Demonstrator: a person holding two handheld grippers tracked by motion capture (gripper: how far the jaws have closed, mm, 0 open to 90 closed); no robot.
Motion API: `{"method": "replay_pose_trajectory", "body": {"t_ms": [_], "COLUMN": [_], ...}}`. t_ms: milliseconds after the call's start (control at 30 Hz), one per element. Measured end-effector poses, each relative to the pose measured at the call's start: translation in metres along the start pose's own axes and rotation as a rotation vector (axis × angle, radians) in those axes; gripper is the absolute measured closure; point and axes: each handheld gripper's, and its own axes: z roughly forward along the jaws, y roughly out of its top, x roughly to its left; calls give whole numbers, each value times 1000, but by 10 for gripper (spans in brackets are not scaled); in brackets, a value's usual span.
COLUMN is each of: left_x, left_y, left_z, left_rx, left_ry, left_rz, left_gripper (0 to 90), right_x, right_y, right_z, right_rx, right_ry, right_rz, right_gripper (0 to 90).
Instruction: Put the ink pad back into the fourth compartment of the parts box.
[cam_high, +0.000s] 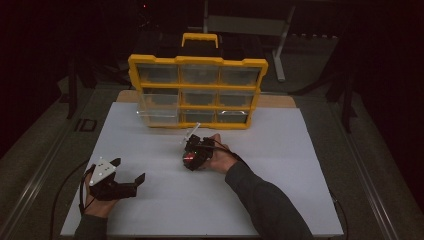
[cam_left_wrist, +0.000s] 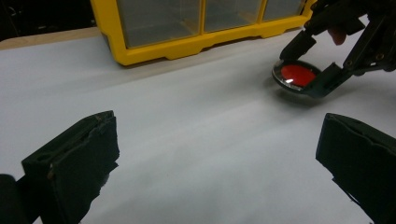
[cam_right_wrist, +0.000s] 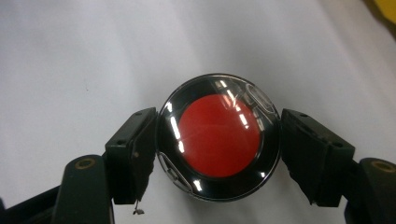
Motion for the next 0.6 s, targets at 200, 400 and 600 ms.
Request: {"method": "replay_pose_trajectory", "body": {"t_ms": [200,400,600], "left_x": [0,0,0], "left_y": [0,0,0], "left_z": [0,0,0], "left_rx": [1,2,1], "left_ry": [0,1,0], "left_rz": [0,1,1], "left_gripper": [0,0,0], "right_x": [-4,-8,-12], "right_y": [2,6,10], "right_z": [-8,-19,-31], "right_rx": [-3,-13,-30], "right_ry": [-12,-21,-25], "right_rz": [-11,-5,-8], "right_gripper": [292,292,292]}}
